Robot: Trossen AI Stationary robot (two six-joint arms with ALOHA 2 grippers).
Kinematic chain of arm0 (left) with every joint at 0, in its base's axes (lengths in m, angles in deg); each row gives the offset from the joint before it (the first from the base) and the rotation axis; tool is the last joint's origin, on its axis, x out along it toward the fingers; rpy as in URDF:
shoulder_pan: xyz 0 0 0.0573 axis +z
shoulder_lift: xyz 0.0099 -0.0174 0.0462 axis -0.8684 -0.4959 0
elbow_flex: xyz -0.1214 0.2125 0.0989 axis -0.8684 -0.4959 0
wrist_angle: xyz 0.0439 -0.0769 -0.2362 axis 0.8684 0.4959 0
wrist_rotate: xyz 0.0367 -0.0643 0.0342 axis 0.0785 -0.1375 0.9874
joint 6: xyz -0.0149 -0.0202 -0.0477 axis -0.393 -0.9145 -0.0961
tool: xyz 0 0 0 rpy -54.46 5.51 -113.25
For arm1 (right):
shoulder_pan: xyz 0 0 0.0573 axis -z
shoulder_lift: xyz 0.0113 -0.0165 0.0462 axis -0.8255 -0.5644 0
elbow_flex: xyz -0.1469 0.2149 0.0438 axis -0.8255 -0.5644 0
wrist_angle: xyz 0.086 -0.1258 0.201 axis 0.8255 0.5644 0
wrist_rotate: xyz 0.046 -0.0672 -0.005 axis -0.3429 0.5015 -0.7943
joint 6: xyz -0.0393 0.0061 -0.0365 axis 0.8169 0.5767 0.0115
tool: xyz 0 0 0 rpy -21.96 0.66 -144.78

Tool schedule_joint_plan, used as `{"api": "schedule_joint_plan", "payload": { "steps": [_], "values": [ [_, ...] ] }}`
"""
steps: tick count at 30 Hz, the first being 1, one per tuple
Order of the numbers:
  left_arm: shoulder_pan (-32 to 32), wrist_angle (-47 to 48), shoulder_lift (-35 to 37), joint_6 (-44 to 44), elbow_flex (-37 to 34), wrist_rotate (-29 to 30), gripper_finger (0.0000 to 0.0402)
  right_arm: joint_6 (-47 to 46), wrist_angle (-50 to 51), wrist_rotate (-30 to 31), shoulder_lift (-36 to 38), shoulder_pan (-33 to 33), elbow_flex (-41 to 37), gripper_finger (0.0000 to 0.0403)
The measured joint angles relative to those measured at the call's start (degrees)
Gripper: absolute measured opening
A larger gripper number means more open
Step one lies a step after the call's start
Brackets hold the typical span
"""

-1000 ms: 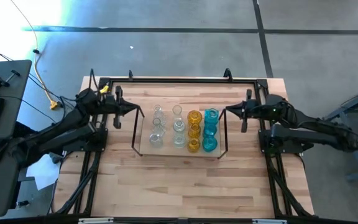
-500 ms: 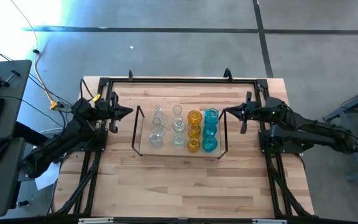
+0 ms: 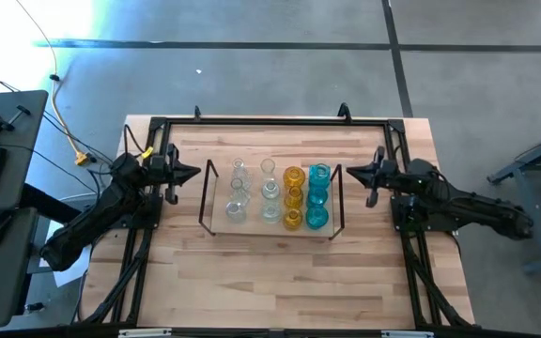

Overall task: Sort vases onto shelf
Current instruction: Return to Home Position

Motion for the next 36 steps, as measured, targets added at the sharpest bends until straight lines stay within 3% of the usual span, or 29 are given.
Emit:
{"api": "schedule_joint_plan", "payload": {
  "steps": [10, 36],
  "values": [
    [0.0, 2.0, 0.0, 0.3, 0.0, 0.0, 0.0000, -2.6, 4.2, 1.0, 12.8, -0.2, -6.2, 0.0000],
    [0.1, 2.0, -0.2, -1.4, 0.0, -0.6, 0.0000, -1.5, 6.1, 6.2, 12.4, -0.1, -6.1, 0.0000]
  ]
}}
